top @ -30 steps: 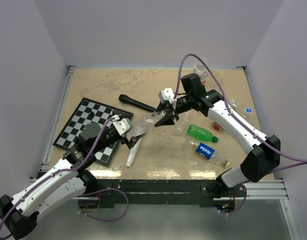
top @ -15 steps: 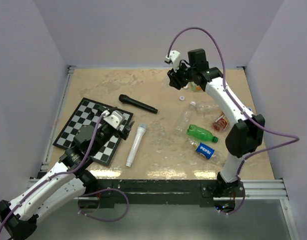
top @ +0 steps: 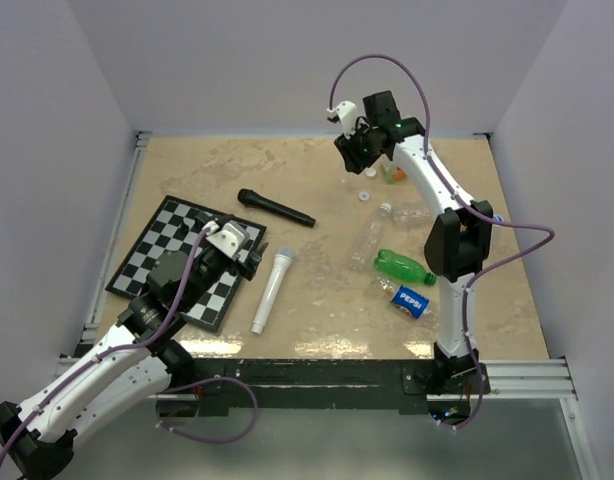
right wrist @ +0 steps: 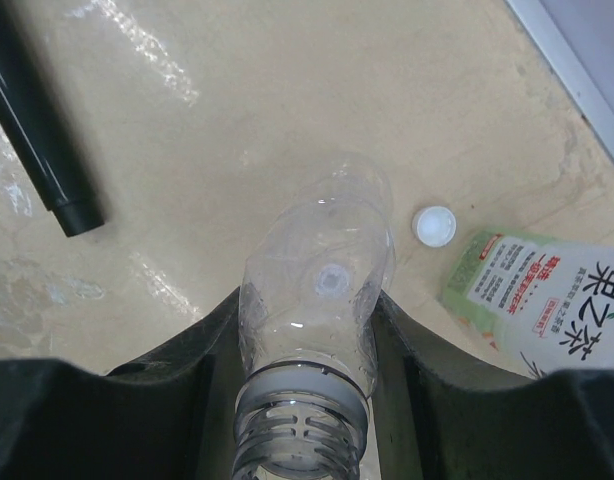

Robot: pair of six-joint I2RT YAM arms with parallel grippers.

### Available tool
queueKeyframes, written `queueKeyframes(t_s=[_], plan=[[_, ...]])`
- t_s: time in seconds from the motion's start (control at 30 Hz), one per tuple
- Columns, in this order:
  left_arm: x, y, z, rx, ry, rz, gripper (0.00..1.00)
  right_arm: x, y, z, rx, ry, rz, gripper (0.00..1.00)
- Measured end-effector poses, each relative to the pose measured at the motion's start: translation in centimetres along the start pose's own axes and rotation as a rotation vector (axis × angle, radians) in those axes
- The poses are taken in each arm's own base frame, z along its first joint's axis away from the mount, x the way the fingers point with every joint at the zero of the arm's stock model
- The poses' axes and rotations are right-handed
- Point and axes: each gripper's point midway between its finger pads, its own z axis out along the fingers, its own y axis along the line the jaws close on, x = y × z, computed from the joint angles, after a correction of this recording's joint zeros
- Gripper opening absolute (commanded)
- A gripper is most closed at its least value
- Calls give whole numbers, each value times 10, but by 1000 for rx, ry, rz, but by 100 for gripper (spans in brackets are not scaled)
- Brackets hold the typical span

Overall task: Unscrew the bottle caps
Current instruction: Place the plastic bottle at the center of the board.

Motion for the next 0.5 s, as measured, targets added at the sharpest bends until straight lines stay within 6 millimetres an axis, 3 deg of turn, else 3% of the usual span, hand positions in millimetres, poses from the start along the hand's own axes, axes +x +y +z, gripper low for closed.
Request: queueKeyframes(t_s=[0.23,0.5], plan=[[1,-1,1,4,4,1,99,22,-9,12,-13,60,44,41],[3,-1,2,5,9,2,99,20,-16,19,-13,53,72,56]])
